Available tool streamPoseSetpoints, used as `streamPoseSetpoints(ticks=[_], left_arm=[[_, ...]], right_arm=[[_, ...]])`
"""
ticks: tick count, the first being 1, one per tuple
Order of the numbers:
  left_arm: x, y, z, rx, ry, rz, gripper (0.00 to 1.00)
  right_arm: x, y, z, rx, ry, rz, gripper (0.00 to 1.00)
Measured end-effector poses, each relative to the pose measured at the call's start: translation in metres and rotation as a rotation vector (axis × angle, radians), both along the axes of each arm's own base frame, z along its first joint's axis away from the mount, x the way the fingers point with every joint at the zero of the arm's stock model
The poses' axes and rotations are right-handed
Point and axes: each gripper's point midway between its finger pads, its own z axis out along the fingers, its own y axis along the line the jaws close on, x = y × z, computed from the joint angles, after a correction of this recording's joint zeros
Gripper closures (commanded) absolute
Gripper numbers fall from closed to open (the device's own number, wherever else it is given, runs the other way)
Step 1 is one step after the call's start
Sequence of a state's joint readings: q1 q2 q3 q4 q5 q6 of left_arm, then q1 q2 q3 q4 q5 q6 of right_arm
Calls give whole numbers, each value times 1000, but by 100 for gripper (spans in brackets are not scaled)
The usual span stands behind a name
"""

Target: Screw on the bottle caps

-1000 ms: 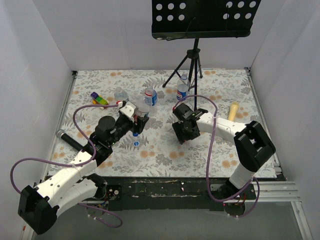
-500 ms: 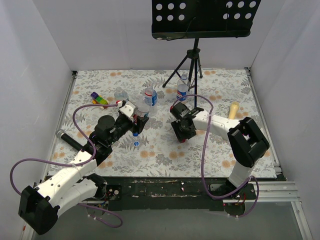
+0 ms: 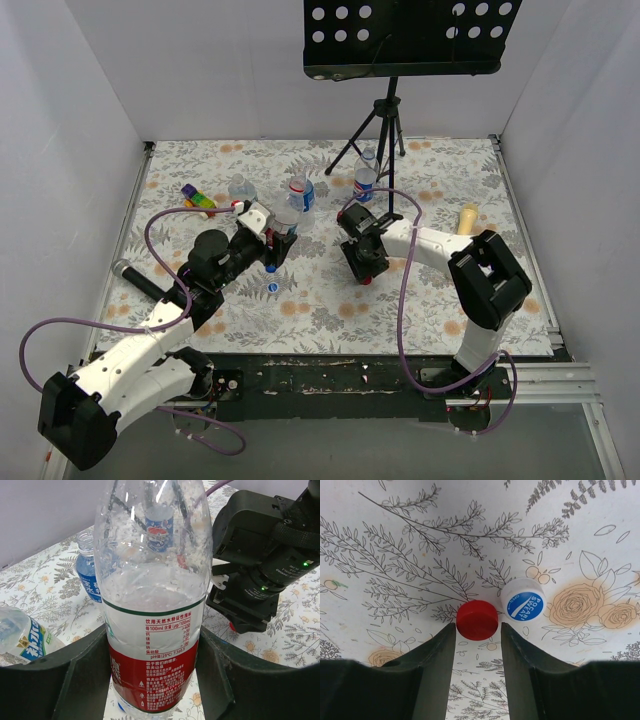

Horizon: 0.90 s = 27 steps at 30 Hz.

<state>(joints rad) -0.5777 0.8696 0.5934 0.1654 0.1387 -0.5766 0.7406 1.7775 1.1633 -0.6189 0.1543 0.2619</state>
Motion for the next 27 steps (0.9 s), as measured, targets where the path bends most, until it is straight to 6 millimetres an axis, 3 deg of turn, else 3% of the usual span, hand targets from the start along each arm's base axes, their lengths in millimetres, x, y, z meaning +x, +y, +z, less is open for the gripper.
streamPoseSetpoints(ticks=[10, 17, 23, 27], left_arm=[[-1, -2, -3, 3, 8, -20, 62], [-3, -5, -4, 3, 12, -41, 63], [-3, -5, -5, 4, 16, -48, 63], [-3, -6, -5, 5, 18, -52, 62]], right_arm=[[6, 5, 3, 6, -9, 15, 65], [4, 4, 2, 0, -1, 33, 50], [1, 5, -1, 3, 17, 39, 50], [0, 5, -4, -2, 24, 44, 57]])
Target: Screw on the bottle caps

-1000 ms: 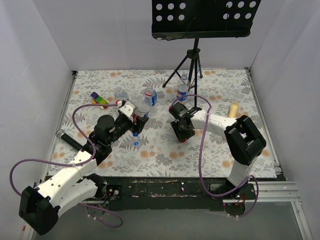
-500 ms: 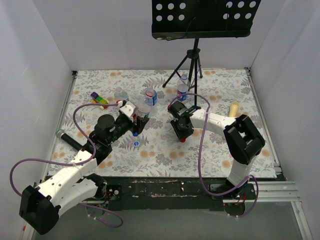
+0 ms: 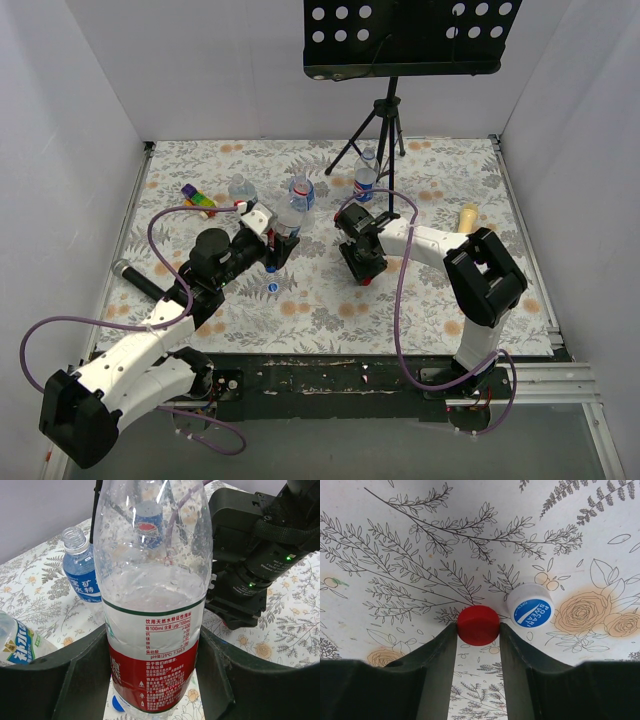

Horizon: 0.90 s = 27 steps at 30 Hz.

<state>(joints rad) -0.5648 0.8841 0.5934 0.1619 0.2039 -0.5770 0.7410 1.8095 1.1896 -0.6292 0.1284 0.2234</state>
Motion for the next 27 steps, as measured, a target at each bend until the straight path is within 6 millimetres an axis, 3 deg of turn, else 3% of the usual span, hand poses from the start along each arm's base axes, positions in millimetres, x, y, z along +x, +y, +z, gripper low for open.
streamPoseSetpoints(ticks=[2, 4, 6, 10, 13, 15, 16, 19, 27], left_arm=[[0, 0, -1, 1, 3, -2, 62], [0, -1, -2, 3, 5, -5, 63], [-1, -1, -2, 4, 6, -8, 63], [-3, -3, -2, 6, 6, -25, 62], [-5, -6, -2, 12, -1, -51, 62], [-8, -8, -2, 21, -11, -77, 61], [-10, -10, -3, 27, -16, -94, 62], [-17, -15, -5, 49, -30, -151, 61], [-49, -28, 0, 92, -112, -356, 61]], right_arm=[[0, 0, 0, -2, 0, 4, 62], [0, -1, 0, -3, 0, 9, 72], [0, -1, 0, -5, 0, 14, 75], [-2, -3, 2, -11, 4, 23, 76], [-3, -3, 17, 14, -16, 46, 76], [-4, 0, 37, 58, -50, 70, 76], [-6, 2, 59, 107, -86, 95, 76], [-9, 6, 97, 197, -162, 149, 76], [-40, 9, 217, 435, -364, 386, 76]])
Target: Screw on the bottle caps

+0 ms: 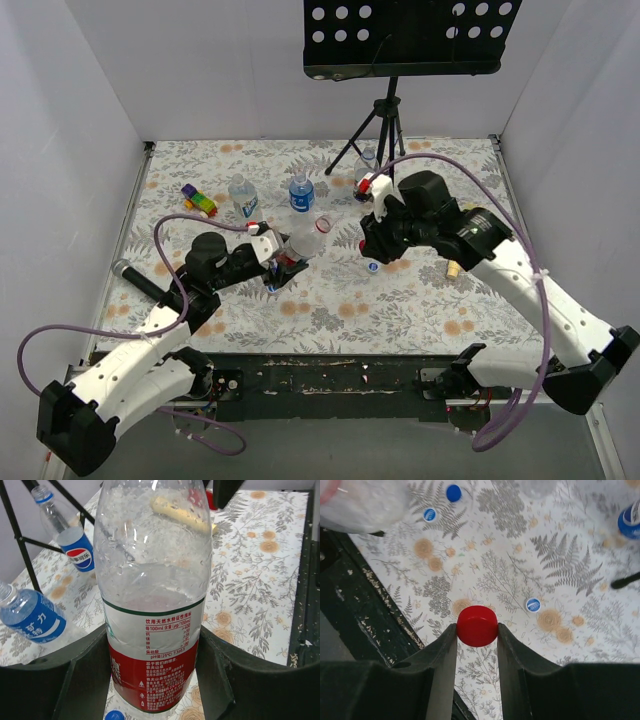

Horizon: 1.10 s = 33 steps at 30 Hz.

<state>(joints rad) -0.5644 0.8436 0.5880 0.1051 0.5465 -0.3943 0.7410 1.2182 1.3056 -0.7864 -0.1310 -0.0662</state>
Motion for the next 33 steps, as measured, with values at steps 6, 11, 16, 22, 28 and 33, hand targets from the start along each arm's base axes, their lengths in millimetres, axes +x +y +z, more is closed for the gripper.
streamPoseSetpoints(ticks=[6, 11, 16, 22, 28, 33], left_arm=[[-25, -7, 6, 17, -70, -99, 61], [-47, -17, -1, 58, -86, -179, 61], [-50, -20, -11, 88, -67, -196, 61], [-47, -23, -30, 127, -11, -203, 61], [-48, -24, -31, 128, -6, -212, 61], [-51, -25, -29, 117, -4, -231, 62]], right_arm=[[-28, 6, 75, 152, -151, 204, 76], [-55, 9, 114, 249, -246, 369, 75], [-68, 16, 120, 281, -261, 488, 75], [-72, 23, 112, 277, -241, 568, 75], [-72, 29, 106, 274, -226, 610, 75], [-71, 31, 102, 267, -227, 624, 75]])
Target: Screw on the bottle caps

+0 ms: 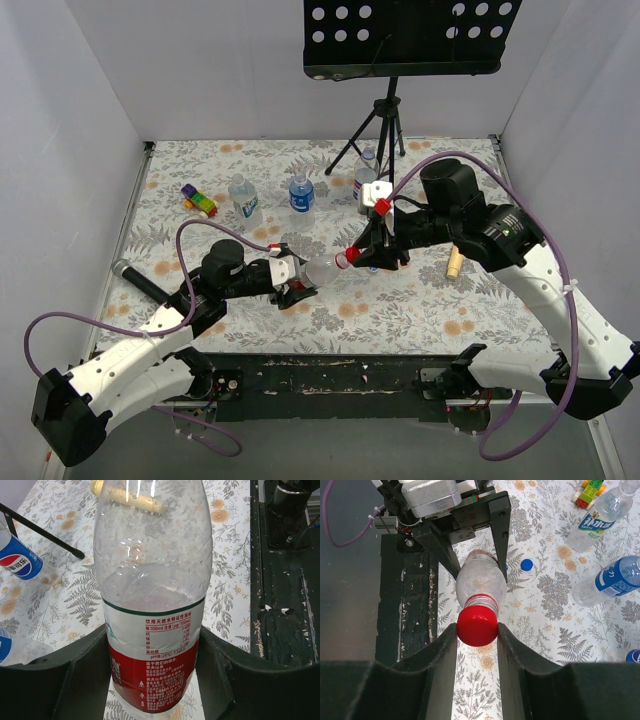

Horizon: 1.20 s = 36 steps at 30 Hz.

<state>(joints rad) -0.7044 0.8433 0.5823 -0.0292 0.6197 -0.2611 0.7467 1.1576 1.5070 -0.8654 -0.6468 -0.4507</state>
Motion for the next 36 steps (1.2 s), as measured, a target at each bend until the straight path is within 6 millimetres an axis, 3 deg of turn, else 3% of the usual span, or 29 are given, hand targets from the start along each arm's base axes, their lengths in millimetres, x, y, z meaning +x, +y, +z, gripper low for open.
streamPoseSetpoints(ticks=[16, 26, 36], left_arm=[[-7, -2, 1, -12, 20, -33, 62], [-13, -3, -2, -8, 47, -54, 71], [-39, -6, -14, 15, 180, -175, 75]], right_arm=[[2, 4, -13, -35, 12, 13, 75], [-6, 8, -18, -50, 28, 48, 75], [-23, 7, -27, -94, 33, 142, 75]])
